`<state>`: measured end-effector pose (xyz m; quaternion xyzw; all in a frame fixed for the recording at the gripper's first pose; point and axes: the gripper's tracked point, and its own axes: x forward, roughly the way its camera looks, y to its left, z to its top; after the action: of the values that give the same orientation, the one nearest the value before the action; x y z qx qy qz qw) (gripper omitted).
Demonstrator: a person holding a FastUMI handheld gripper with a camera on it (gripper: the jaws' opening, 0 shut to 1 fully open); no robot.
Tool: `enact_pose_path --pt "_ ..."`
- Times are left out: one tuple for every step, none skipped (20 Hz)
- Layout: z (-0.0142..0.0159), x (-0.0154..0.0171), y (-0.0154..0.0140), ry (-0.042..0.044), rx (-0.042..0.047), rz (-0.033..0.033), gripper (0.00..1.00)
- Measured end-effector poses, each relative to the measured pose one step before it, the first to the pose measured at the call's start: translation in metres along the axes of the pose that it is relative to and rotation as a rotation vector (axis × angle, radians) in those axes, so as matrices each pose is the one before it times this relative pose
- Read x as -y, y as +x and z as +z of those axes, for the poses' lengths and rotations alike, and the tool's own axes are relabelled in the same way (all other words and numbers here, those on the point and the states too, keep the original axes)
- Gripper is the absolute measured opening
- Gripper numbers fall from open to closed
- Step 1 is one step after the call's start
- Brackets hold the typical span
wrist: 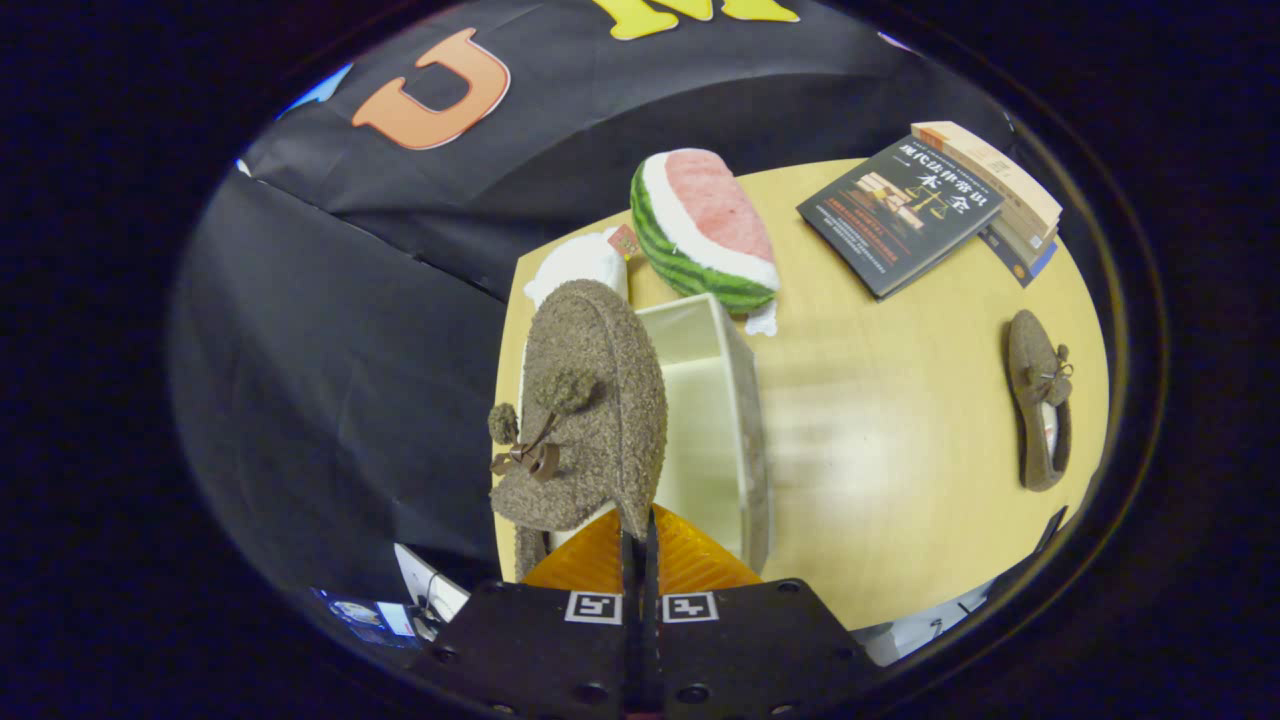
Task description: Open the storage box then place both shoes into the box .Put the left shoe in first, then the right shoe, with the right side of both shoes facing outward in a uniform manner.
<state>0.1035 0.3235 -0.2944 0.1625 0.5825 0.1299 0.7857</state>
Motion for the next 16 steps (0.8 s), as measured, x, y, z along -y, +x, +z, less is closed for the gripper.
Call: enact_pose_path --pt "-0.00279 -0.00267 0.01318 0.00294 -0.00862 -0.02201 0.00" --pt "-0.00495 -0.00317 0.01339 0.00630 -0.01414 -0.02008 0.00" --pt "-0.00406 -0.00253 0.01301 0.01136 -0.01637 -0.01387 0.00" --pt "-0.00489 -0.00340 0.01224 0.01356 -0.01781 -0.01412 0.00" --pt "-0.00322 -0.00164 0.01028 0.00922 -0.01519 -0.00685 0.01" --pt "0.00033 -0.00397 0.01316 0.00050 -0.01572 -0.01165 0.00" --pt "0.00030 -0.00073 0.01135 -0.00490 -0.00842 -0.01684 0.00" --pt "0.00258 -0.00089 0.01082 -0.00115 -0.00213 -0.02257 0.00" --pt "0.00376 -0.00005 0.01211 -0.00562 -0.00072 -0.02423 0.01" --pt "0.00274 -0.00050 0.00949 -0.00479 -0.00187 -0.02362 0.01" --pt "0.00127 -0.00064 0.00903 0.00012 -0.00472 -0.01933 0.01" --pt "-0.00206 -0.00219 0.01035 -0.00458 -0.01382 -0.01054 0.01" --pt "-0.00160 0.00213 0.00893 -0.01595 -0.01288 -0.02353 0.01" --pt "0.00174 0.00233 0.00734 -0.01100 0.00288 -0.01153 0.03" --pt "-0.00134 0.00081 0.00492 -0.00795 -0.00722 -0.00594 0.04" --pt "0.00144 -0.00182 0.00476 -0.00409 0.00090 0.00628 0.03"
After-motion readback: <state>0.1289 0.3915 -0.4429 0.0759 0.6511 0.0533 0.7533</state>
